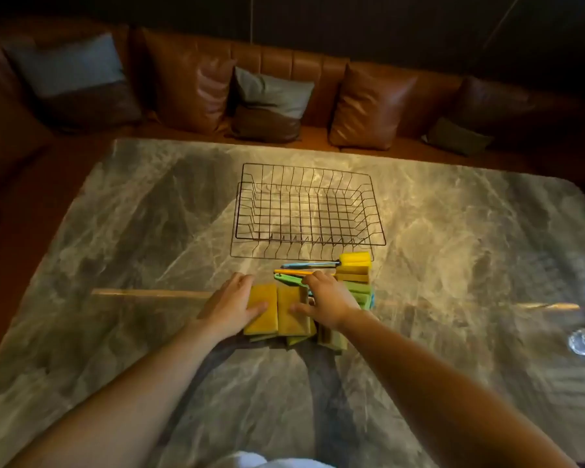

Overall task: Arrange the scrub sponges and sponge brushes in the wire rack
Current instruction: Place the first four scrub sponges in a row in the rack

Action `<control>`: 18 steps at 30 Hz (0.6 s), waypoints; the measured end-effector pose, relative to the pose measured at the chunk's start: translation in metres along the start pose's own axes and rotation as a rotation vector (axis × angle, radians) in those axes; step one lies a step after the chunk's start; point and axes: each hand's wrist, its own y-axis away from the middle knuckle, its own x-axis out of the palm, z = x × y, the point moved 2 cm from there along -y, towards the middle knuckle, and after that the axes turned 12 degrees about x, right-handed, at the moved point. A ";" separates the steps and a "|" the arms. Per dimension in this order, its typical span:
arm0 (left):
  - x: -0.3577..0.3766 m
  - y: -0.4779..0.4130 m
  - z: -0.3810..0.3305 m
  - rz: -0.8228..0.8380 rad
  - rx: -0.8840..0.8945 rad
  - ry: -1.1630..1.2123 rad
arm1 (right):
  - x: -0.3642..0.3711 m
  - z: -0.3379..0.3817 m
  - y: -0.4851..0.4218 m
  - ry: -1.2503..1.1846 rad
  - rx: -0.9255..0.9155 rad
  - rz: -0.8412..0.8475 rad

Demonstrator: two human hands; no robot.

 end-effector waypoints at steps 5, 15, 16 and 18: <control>0.007 -0.004 0.013 0.035 -0.100 0.127 | 0.008 -0.002 -0.017 -0.023 0.052 0.131; 0.004 -0.003 0.010 -0.108 -0.123 0.434 | 0.014 -0.008 -0.022 -0.267 0.037 0.235; 0.003 -0.002 0.010 -0.134 -0.117 0.456 | 0.013 -0.009 -0.020 -0.311 0.037 0.234; -0.002 0.001 0.009 -0.151 -0.108 0.492 | 0.011 -0.012 -0.016 -0.413 0.051 0.235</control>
